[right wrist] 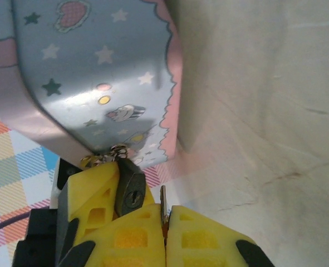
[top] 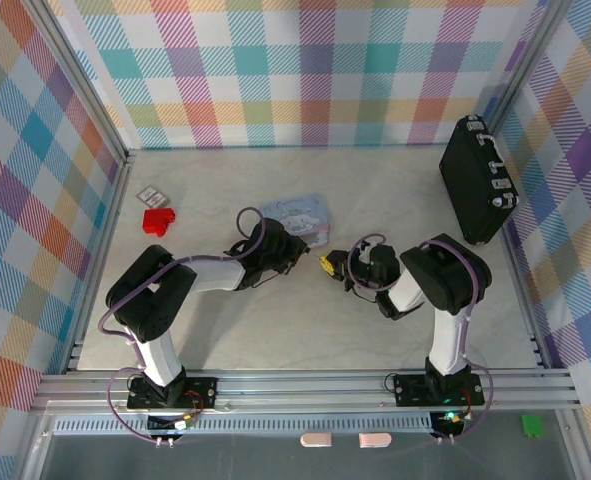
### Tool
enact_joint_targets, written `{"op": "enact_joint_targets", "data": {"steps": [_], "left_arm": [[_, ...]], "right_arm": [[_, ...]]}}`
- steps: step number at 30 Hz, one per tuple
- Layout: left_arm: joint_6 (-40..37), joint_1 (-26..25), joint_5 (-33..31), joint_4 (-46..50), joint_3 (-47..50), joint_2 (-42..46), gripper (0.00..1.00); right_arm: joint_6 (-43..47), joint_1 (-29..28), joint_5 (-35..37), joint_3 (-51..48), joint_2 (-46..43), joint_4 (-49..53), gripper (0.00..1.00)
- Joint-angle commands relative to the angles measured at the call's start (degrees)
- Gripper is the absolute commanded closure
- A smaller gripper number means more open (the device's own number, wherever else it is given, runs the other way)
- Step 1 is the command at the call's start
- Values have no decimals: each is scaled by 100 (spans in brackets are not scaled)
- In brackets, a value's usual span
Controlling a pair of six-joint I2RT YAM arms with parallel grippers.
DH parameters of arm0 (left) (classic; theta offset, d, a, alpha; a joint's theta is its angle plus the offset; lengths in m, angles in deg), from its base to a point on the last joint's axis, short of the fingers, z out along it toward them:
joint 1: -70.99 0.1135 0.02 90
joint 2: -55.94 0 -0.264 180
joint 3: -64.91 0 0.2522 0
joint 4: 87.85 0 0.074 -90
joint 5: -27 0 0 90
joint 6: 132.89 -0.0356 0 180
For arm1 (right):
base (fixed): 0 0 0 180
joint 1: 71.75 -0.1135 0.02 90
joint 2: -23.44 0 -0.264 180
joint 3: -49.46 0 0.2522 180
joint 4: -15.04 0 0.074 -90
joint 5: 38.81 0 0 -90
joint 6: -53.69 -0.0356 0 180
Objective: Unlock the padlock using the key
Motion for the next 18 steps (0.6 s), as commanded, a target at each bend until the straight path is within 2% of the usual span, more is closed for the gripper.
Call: {"op": "enact_joint_targets", "data": {"steps": [1,18], "left_arm": [[205,151,44,-393,71,-26,95],[602,434,339,-1008,408,-104,95]], "right_arm": [[128,55,-281,181,47,-368,100],[338,162,-861,730,549,-520,100]]}}
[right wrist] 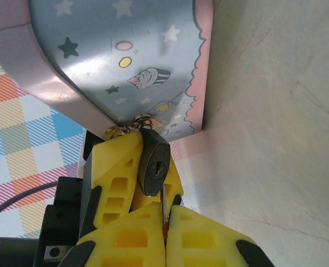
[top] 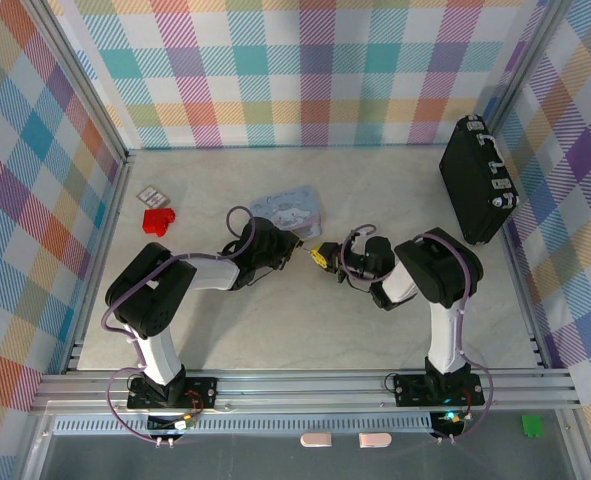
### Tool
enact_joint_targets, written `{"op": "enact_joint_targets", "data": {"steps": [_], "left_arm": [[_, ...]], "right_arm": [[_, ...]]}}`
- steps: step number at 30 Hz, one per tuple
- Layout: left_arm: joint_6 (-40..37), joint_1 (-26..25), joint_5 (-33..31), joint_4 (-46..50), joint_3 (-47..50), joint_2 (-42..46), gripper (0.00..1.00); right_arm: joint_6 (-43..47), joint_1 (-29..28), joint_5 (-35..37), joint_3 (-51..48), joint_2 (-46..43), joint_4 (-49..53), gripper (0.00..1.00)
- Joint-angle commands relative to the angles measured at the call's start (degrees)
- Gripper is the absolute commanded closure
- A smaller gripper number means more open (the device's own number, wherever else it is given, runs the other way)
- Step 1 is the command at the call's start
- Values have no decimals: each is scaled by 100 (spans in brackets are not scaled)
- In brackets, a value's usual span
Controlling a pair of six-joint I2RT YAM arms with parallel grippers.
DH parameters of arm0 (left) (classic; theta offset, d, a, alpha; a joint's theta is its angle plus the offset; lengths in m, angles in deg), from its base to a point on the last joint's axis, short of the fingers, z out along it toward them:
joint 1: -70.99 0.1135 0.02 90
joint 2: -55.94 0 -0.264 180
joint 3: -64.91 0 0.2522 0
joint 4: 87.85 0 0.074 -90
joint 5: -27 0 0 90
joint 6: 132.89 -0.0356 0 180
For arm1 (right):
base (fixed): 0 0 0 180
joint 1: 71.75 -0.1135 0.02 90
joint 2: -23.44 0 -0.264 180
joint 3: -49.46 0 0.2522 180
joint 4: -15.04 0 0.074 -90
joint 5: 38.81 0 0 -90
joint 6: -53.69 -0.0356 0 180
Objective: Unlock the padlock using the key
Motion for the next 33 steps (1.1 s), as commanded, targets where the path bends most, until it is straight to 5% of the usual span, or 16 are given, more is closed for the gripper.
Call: {"op": "enact_joint_targets", "data": {"steps": [1,33], "left_arm": [[307,119,234,-222,149,38,95],[533,144,383,-448,225,210,95]], "right_arm": [[334,118,-260,101,100,-301,100],[976,213,-774,463,167,-308,100]]}}
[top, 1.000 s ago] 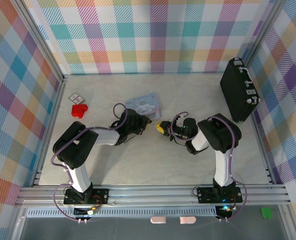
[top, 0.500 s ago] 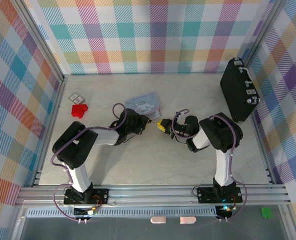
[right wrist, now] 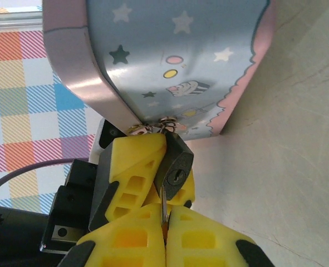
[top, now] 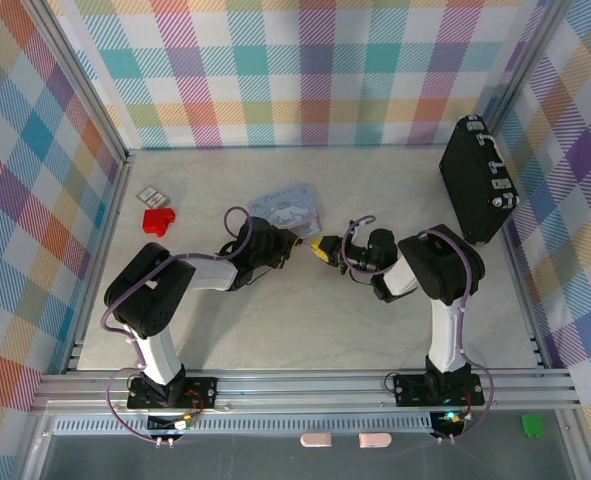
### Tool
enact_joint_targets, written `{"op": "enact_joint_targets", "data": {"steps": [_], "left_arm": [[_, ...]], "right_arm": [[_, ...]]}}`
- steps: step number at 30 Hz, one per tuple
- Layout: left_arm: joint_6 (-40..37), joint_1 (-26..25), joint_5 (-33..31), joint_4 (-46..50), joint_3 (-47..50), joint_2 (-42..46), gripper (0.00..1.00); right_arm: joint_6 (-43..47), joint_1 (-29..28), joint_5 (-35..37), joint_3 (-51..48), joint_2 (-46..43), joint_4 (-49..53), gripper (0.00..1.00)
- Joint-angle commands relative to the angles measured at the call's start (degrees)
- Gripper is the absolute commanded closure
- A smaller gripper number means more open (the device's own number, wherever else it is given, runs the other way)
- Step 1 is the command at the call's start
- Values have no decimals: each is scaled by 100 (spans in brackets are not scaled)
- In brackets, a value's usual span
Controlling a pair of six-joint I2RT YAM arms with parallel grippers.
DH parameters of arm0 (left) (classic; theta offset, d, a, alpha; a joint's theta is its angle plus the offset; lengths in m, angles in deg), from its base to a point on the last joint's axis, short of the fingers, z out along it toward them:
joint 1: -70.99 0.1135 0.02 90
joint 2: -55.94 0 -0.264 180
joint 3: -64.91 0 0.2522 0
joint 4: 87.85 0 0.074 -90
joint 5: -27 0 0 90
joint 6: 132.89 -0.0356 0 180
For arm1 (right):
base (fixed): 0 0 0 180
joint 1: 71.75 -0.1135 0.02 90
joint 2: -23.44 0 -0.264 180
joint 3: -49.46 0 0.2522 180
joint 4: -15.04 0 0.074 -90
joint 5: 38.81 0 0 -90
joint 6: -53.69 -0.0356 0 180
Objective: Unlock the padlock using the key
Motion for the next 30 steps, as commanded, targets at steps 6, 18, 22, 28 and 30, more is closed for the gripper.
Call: {"op": "enact_joint_targets", "data": {"steps": [6,18,22,28,30], "left_arm": [[349,69,278,-277,150,201,95],[500,70,364,-466,206,188,96],[512,69,393,-445,224,236,96],[536,69,437,-456,245,266,96],[544,69,453,-463,255,283,96]], "right_arm": [[169,6,-141,145,146,-297,100],[319,1,-226,99,254,-306,100],[378,6,-256,168,276,-306,100],[439,5,-327,238,275,-306,100],[442,6,-340,234,284,-306,100]]}}
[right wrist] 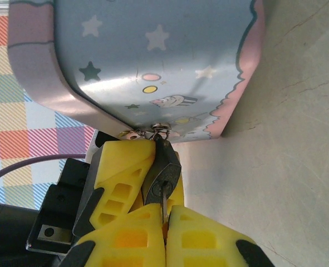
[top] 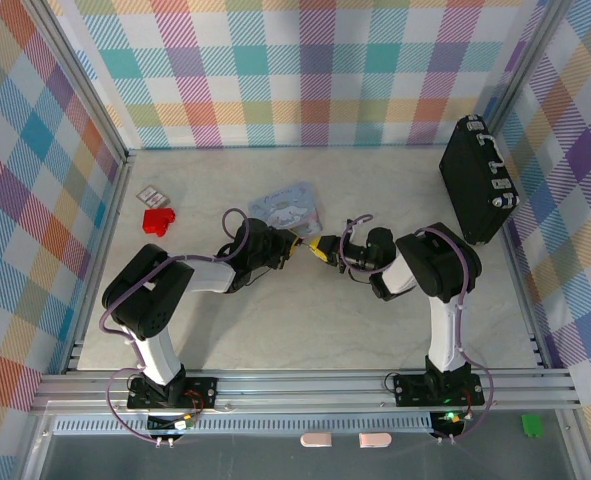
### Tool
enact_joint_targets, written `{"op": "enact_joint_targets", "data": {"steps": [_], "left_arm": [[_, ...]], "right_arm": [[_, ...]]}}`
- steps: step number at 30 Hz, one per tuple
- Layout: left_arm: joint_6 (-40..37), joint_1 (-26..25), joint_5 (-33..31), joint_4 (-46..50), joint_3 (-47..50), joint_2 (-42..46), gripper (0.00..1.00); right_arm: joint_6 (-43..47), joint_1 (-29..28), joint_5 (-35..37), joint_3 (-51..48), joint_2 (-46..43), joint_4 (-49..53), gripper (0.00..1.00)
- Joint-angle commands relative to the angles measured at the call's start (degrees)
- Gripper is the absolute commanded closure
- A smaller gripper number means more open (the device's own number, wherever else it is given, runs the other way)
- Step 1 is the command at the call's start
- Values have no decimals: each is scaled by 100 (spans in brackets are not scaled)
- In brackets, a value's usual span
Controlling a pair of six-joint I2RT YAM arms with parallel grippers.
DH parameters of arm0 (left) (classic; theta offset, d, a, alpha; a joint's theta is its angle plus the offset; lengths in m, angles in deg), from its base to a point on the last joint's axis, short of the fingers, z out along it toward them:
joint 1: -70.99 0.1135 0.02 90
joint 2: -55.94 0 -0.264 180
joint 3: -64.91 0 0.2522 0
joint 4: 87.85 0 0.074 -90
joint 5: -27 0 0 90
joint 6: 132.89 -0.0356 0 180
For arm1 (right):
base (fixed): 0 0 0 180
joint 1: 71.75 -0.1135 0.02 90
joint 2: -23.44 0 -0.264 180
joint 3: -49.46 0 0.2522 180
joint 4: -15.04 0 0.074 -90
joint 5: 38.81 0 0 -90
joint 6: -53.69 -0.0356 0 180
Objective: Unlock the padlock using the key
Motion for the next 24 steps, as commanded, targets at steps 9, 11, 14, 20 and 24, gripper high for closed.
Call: {"op": "enact_joint_targets", "data": {"steps": [9,11,14,20,24], "left_arm": [[309,46,347,-253,176,293,96],[326,43,356,-274,191,293,96],[377,43,380,-371,205,278,96],[432,34,417,-389,188,377,96],[519,0,479,-439,163,395,97]], "right_arm": [[192,6,-148,93,135,-257,100],[180,6,-155,107,152,-260,100],[162,10,-191,131,179,-260,100],[189,4,-240,176,215,-260,100],[275,6,-304,227,204,-260,100]]}}
